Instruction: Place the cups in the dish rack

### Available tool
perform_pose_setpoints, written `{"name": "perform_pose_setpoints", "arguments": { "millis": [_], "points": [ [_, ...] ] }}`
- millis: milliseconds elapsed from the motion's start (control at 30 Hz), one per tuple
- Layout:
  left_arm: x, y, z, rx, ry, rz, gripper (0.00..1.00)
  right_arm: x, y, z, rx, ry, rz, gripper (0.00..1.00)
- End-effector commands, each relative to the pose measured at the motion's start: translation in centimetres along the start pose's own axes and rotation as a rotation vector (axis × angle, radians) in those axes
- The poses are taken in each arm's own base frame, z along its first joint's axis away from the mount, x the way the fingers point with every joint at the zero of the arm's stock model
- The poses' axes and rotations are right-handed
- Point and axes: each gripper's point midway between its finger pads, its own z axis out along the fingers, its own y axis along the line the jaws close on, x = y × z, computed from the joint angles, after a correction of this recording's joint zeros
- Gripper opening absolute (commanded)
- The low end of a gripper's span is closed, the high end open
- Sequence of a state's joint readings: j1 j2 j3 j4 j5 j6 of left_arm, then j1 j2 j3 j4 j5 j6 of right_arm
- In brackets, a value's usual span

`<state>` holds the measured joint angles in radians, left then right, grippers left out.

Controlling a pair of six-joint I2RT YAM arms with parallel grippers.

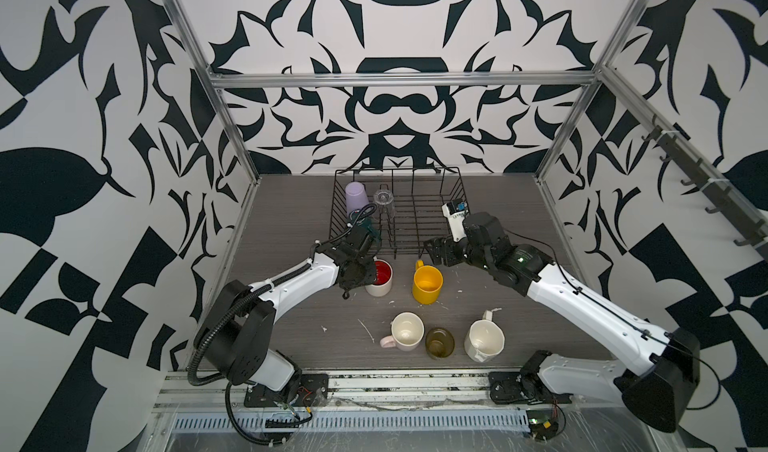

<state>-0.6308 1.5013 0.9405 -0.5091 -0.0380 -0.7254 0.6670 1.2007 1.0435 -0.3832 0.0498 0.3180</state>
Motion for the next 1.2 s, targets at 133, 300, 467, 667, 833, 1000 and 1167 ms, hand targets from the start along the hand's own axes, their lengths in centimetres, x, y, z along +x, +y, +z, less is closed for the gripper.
{"name": "perform_pose_setpoints", "arguments": {
  "millis": [133, 300, 467, 667, 833, 1000, 1167],
  "points": [
    [0.1, 0.1, -0.5, -0.010, 0.003, 0.005, 0.18, -1.5, 0.0, -0.8, -0.002, -0.061, 0.002, 0.89],
    [0.6, 0.4, -0.6, -0.012, 0.016, 0.009, 0.11, -1.6, 0.1, -0.7, -0.008, -0.060, 0.004, 0.89],
    [0.8, 0.7, -0.9, -0.015, 0.010, 0.006, 0.05, -1.6, 0.2, -0.7, -0.013, -0.058, 0.008, 0.89],
    [1.1, 0.9, -1.6, -0.004, 0.000, 0.007, 0.00, -1.9, 0.4, -0.8, -0.017, -0.067, 0.010, 0.89],
    [1.5, 1.3, -2.3, 0.010, -0.012, 0.012, 0.00, -2.0, 0.6, -0.7, -0.033, -0.071, 0.018, 0.89],
    [0.7, 1.1, -5.2, 0.093, -0.098, 0.044, 0.00, -2.2, 1.0, -0.6, -0.050, -0.079, 0.022, 0.89],
    [-1.2, 1.4, -10.3, 0.208, -0.284, 0.095, 0.00, -2.8, 1.8, -0.5, -0.096, -0.100, 0.032, 0.89]
  ]
}}
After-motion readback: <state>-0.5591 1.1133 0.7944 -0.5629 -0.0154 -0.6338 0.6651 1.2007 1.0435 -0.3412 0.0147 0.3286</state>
